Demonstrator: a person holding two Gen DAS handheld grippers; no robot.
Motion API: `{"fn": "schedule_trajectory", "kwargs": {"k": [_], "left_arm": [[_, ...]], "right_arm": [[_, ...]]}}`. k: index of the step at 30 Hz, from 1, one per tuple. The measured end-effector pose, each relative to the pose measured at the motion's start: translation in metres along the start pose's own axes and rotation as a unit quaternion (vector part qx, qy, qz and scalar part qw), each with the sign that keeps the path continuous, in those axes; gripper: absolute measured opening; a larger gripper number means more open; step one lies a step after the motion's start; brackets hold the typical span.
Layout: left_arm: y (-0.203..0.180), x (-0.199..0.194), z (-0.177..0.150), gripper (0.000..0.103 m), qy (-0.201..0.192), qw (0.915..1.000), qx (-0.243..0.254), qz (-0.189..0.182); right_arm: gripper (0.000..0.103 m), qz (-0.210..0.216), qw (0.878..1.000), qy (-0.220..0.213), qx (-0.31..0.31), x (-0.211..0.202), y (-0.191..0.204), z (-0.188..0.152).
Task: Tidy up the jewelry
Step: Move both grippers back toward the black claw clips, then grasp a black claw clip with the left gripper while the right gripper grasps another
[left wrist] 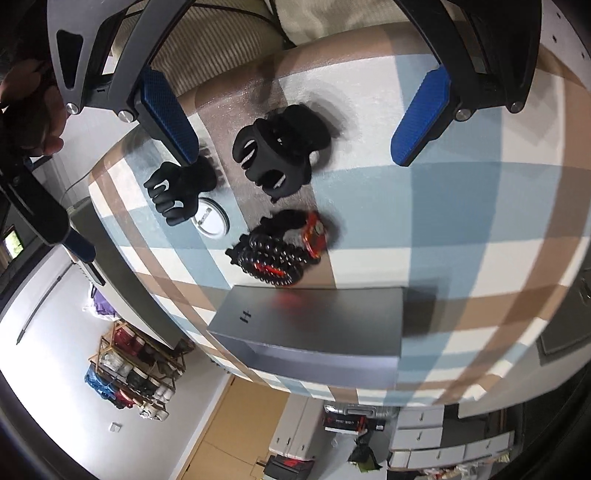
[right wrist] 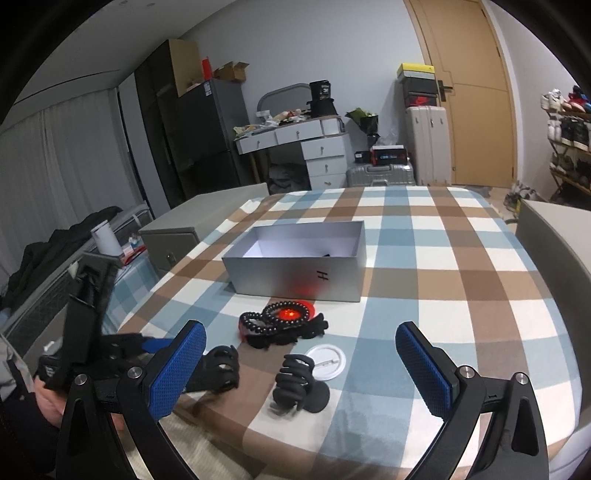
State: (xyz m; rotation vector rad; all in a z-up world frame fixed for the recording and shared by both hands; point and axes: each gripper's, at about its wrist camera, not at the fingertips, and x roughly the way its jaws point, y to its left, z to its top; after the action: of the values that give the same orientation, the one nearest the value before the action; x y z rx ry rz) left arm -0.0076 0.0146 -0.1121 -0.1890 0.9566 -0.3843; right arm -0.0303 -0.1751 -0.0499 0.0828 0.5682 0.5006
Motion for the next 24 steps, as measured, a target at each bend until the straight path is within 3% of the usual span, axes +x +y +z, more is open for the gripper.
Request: {"fn": "schedule_trajectory", "kwargs": {"k": [3, 5, 9, 15, 17, 24], "left_arm": [[0.001, -0.003, -0.001, 0.092, -0.005, 1.0000, 0.000, -0.005], [0.001, -0.003, -0.001, 0.072, -0.004, 1.0000, 0.001, -0.005], [0.001, -0.004, -0.001, 0.048, 0.004, 0.9995, 0.004, -0.031], [-0.003, -0.007, 0.000, 0.043, -0.001, 0.9995, 0.024, -0.019], [-0.003, -0.012, 0.003, 0.021, -0.009, 0.9994, 0.027, -0.020], [0.002, -0.009, 0.006, 0.021, -0.008, 0.9995, 0.022, -0.020]], "right_arm": [[0.103, -0.001, 1.000, 0.001, 0.000, 0.001, -0.001, -0.001], [0.103, -0.003, 1.000, 0.004, 0.006, 0.002, -0.004, -0.002], [0.103, -0.004, 1.000, 0.017, 0.025, 0.006, -0.012, -0.006], [0.103, 0.015, 0.998, 0.049, 0.043, 0.011, -0.020, -0.013], [0.103, 0.018, 0.997, 0.055, 0.046, 0.013, -0.021, -0.015], [0.103, 0.038, 0.994, 0.095, 0.044, 0.031, -0.014, -0.025]]}}
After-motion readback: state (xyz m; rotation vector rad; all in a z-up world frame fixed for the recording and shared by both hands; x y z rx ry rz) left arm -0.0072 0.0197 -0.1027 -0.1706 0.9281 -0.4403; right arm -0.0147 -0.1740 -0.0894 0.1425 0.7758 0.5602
